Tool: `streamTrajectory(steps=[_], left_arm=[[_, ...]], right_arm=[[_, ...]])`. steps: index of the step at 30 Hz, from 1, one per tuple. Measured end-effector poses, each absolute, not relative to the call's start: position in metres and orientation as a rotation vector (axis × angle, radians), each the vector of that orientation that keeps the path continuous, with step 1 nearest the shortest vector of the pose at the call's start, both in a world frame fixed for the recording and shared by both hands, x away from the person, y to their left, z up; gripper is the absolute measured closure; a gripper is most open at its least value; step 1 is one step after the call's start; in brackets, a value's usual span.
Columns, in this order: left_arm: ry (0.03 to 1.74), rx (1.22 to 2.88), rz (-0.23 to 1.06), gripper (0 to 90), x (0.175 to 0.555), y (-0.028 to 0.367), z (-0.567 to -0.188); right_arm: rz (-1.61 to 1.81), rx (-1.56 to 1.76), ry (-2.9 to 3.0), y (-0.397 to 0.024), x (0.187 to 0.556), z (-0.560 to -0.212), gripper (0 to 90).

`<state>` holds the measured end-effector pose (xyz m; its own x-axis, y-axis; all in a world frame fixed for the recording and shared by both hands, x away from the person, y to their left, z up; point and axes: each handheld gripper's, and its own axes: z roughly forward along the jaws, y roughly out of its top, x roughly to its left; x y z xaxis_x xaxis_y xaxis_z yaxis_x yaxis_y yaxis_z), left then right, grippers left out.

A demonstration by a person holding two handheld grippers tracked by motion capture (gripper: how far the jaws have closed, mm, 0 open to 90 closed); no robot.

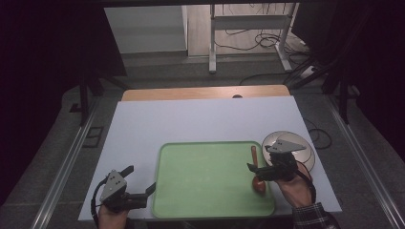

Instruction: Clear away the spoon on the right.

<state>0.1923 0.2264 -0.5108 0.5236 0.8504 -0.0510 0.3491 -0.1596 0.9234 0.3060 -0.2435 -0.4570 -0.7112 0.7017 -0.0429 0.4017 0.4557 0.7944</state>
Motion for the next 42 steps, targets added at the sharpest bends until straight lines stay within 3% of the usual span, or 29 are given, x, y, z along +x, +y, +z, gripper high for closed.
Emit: streamTrajectory(steps=[42], left_arm=[[1.014, 1.746, 0.621, 1.2, 0.193, 0.226, -0.512]], right_arm=[[1.121, 0.933, 2.294, -0.278, 0.273, -0.454, 0.8]])
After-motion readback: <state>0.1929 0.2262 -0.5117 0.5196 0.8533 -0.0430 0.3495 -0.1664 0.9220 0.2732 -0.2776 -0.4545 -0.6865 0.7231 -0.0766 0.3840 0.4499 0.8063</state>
